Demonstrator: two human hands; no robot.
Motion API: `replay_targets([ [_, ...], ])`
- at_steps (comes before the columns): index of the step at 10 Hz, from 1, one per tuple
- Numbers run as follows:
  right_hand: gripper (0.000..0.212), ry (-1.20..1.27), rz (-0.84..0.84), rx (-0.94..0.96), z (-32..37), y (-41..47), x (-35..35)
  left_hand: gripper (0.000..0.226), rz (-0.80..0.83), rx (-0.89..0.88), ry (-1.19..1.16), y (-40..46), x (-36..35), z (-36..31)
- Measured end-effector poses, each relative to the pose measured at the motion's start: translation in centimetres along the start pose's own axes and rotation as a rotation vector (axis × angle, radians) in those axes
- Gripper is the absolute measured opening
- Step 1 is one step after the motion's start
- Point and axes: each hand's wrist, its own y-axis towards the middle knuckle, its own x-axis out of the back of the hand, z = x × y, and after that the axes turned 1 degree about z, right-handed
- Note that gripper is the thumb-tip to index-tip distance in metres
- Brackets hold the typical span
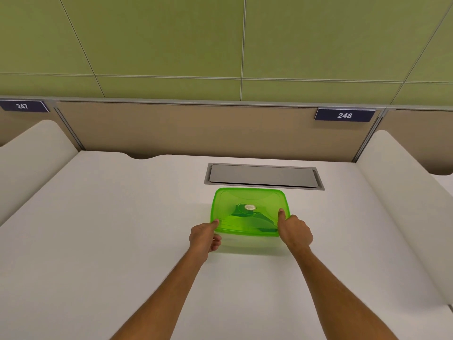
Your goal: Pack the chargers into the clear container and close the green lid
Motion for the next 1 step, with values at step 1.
replay_targets([
  [1, 0.075, -0.025, 0.047, -0.012, 0.06, 0.12, 0.62, 0.032, -0.014, -0.029, 0.140, -0.48, 0.70, -0.55],
])
